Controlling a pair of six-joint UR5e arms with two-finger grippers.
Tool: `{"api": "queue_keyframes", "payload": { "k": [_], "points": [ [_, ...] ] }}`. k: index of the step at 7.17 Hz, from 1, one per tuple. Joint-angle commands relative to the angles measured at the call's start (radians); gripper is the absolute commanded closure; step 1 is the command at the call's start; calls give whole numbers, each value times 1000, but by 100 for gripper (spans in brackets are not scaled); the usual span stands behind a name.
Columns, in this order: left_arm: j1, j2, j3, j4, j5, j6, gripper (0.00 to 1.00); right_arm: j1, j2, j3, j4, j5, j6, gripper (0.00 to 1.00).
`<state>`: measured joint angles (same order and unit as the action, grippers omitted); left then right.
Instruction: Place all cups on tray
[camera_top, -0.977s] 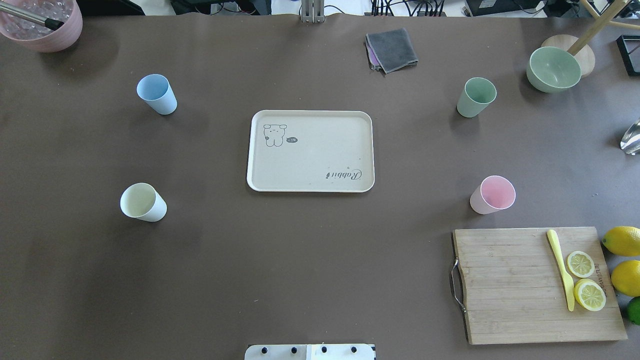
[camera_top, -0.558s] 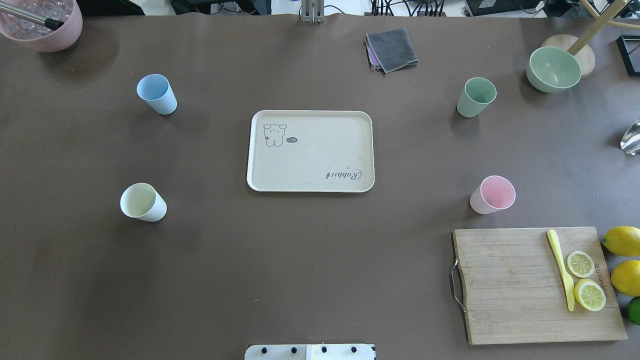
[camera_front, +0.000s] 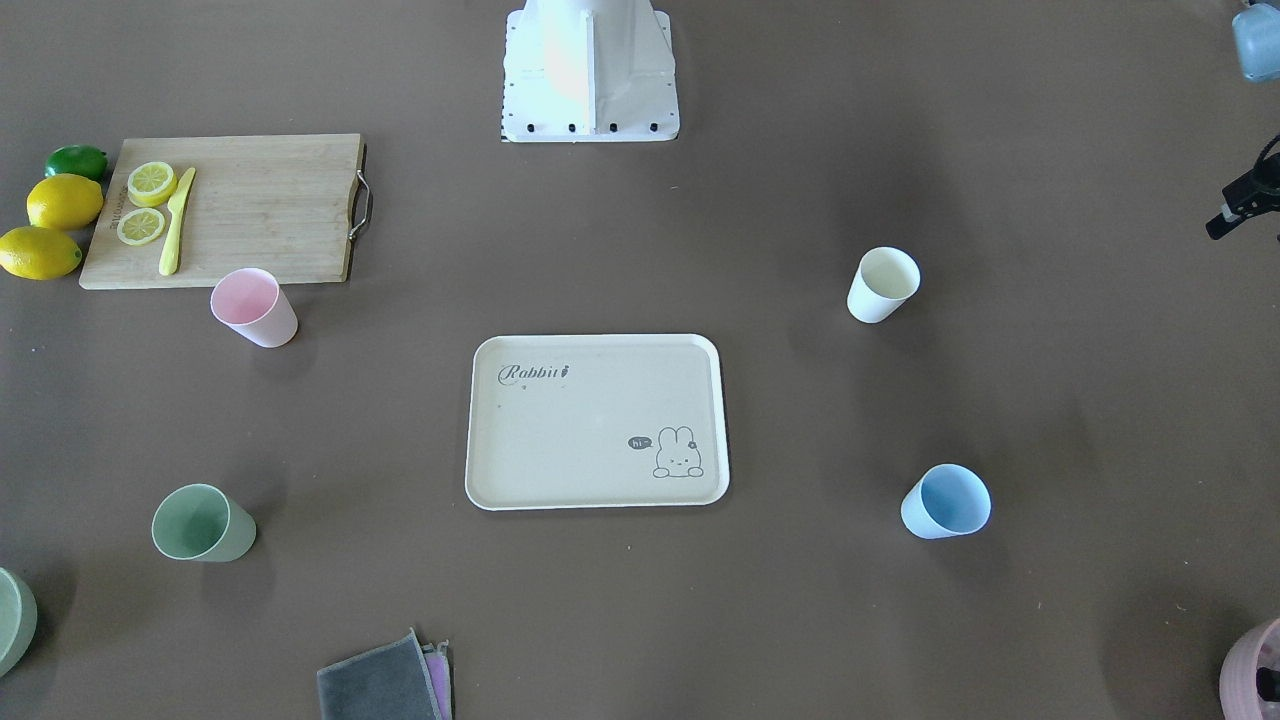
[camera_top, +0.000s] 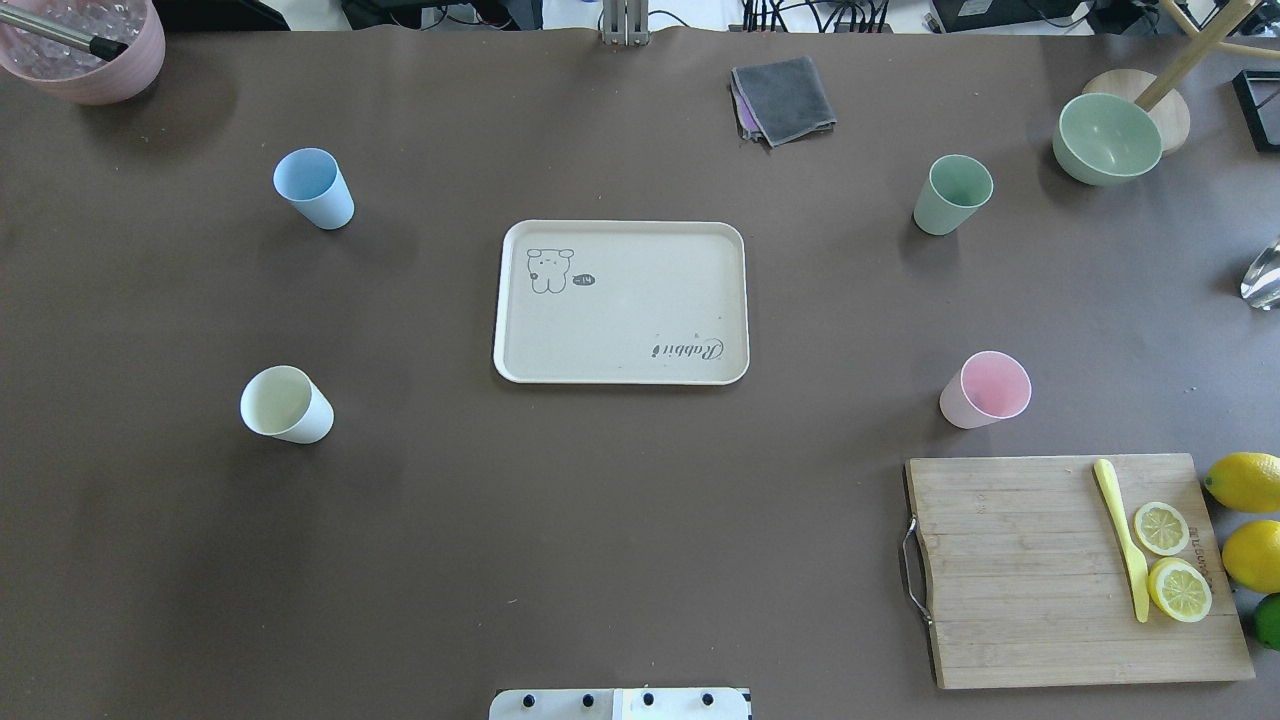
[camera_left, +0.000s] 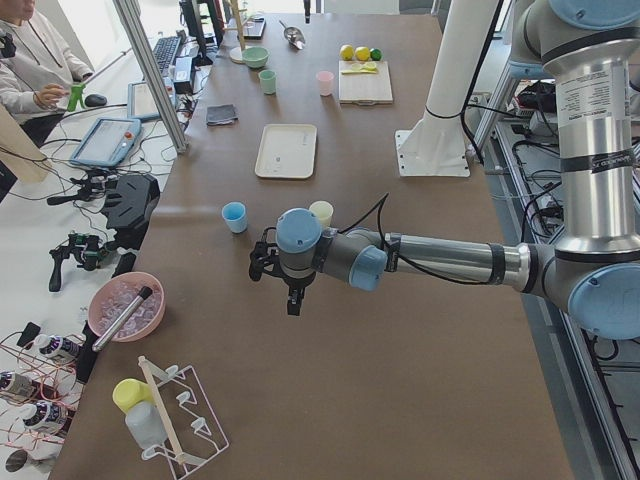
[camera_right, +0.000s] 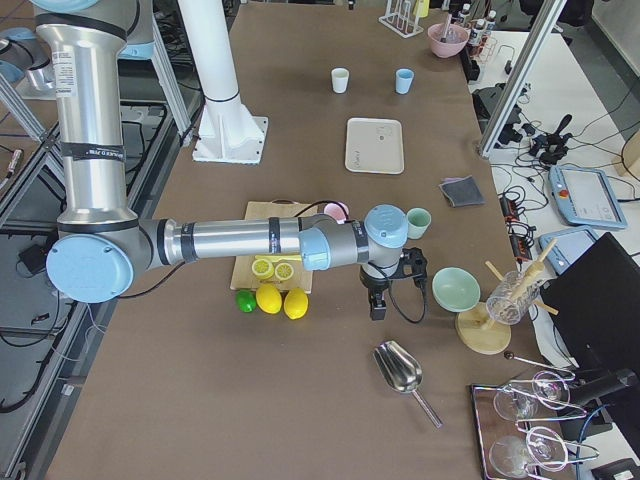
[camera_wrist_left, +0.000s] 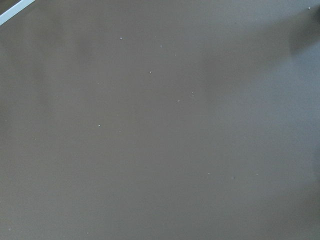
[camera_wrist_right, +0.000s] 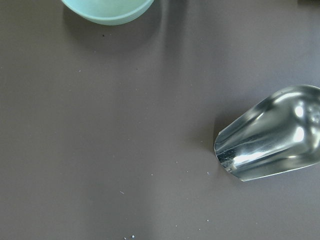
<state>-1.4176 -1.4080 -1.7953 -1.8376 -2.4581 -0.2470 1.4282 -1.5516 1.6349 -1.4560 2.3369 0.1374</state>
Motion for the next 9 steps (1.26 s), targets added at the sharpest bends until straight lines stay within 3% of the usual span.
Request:
{"api": "queue_keyframes", "payload": {
  "k": [1, 6, 7, 9],
  "points": [
    [-1, 13, -3, -5, 2, -5, 2, 0, 2, 9, 2, 4, 1, 0],
    [-9, 35, -50, -66, -11, -58, 2, -55, 5, 83, 8, 27, 2, 0],
    [-9, 56, -50, -101, -12, -57, 2, -84, 5, 89, 70, 29, 8, 0],
    [-8, 144, -49, -297, -13, -61, 2, -214, 4, 104, 235, 55, 339, 0]
  ]
}}
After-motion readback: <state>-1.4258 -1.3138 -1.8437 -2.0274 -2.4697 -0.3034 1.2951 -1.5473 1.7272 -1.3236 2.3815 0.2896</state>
